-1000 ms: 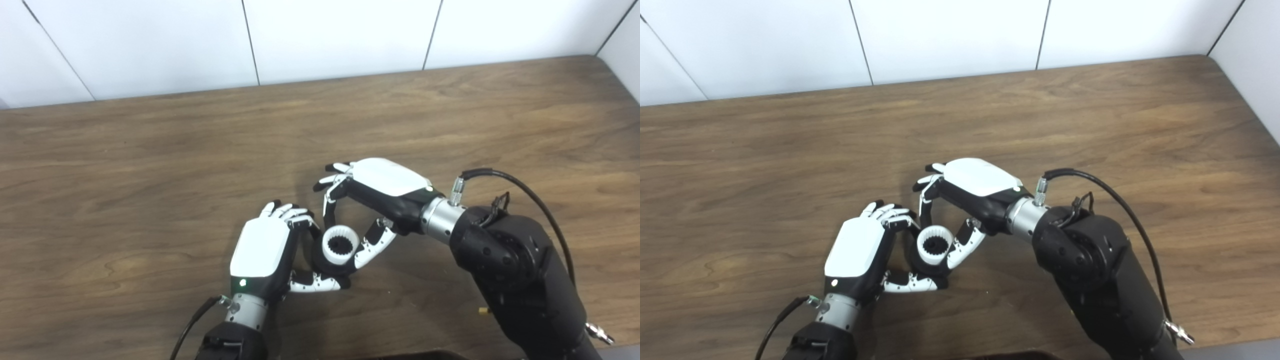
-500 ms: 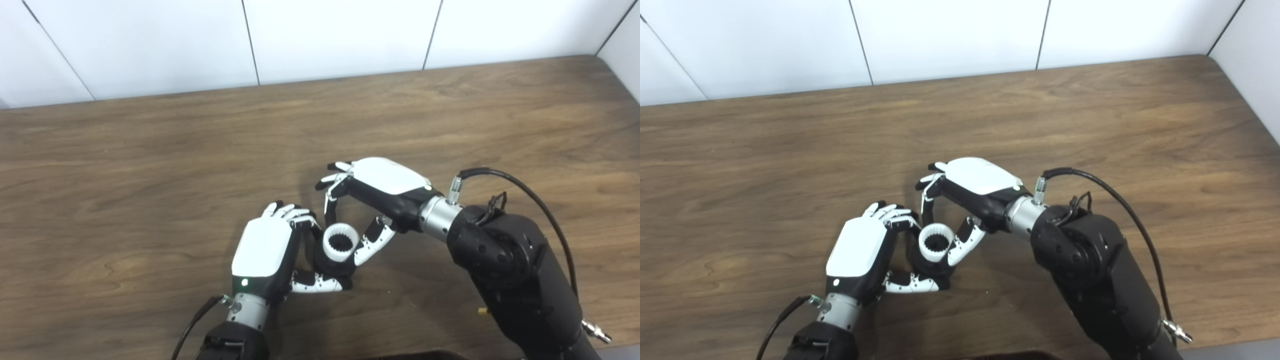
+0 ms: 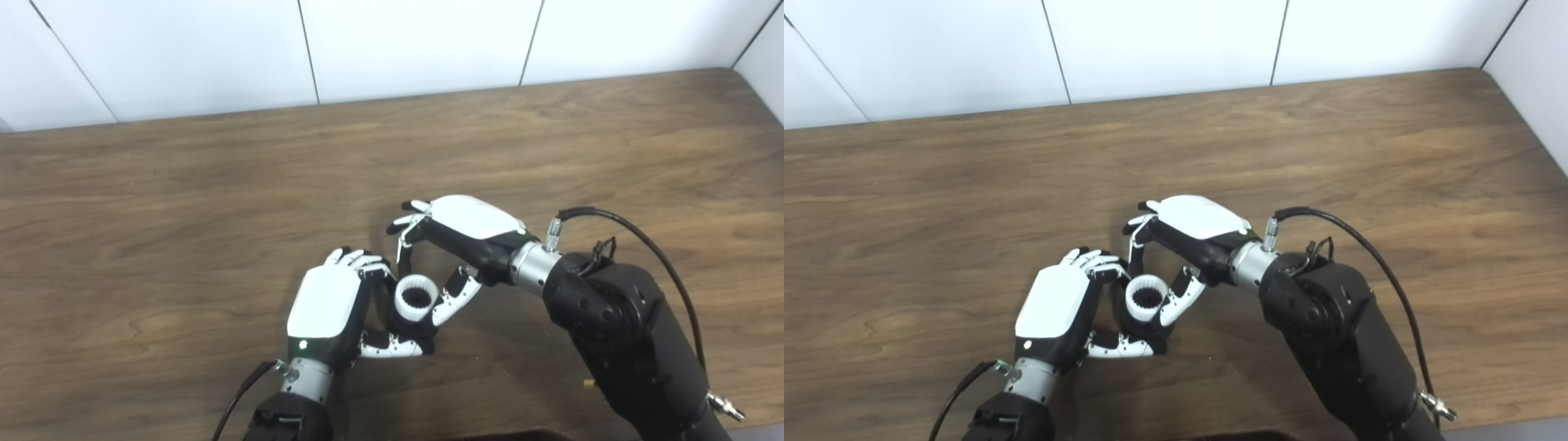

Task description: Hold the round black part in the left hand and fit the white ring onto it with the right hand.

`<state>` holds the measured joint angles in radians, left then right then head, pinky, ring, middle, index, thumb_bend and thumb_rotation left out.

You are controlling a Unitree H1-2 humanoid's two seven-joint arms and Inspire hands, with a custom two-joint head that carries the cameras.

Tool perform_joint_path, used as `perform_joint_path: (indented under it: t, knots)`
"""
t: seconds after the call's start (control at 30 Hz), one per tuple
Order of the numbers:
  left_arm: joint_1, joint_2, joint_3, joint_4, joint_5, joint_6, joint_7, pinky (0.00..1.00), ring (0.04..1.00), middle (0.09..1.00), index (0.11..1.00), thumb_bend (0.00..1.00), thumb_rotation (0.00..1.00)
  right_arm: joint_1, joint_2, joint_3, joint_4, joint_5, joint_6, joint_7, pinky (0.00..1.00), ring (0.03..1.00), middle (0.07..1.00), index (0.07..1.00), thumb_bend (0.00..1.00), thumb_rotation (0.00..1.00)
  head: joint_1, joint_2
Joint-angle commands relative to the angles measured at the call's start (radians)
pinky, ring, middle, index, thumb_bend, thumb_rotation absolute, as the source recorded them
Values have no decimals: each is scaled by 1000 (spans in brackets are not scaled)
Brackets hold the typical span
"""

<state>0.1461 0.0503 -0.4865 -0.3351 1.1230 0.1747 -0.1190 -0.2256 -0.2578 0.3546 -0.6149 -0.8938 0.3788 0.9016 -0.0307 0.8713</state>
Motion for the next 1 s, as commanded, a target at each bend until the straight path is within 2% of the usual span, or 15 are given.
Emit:
perform_joint_path:
  t: [0.0,0.37,0.9,0.93,0.97]
  knots:
    - [-15,-26,-12,-5,4,-9,6,927,848,757,484,523,52,-22,8,-4,-12,5,-25,-41,989,988,871,486,522,134,2,1]
    - [-19,-27,-16,-11,11,0,0,932,848,759,483,523,53,-26,11,13,-13,4,-22,-42,979,983,868,486,522,134,2,1]
    - [-22,-23,-14,-9,7,-6,10,923,844,752,483,523,52,-39,-23,11,-15,-6,-19,-19,987,982,888,495,524,154,-6,2]
    - [-22,-23,-14,-10,8,-5,7,925,845,754,484,523,53,-39,-23,10,-13,-6,-17,-18,981,980,887,562,699,202,-6,2]
    - [-22,-23,-15,-10,8,-5,6,926,846,755,484,523,53,-39,-24,9,-12,-6,-16,-18,981,981,888,605,804,233,-6,2]
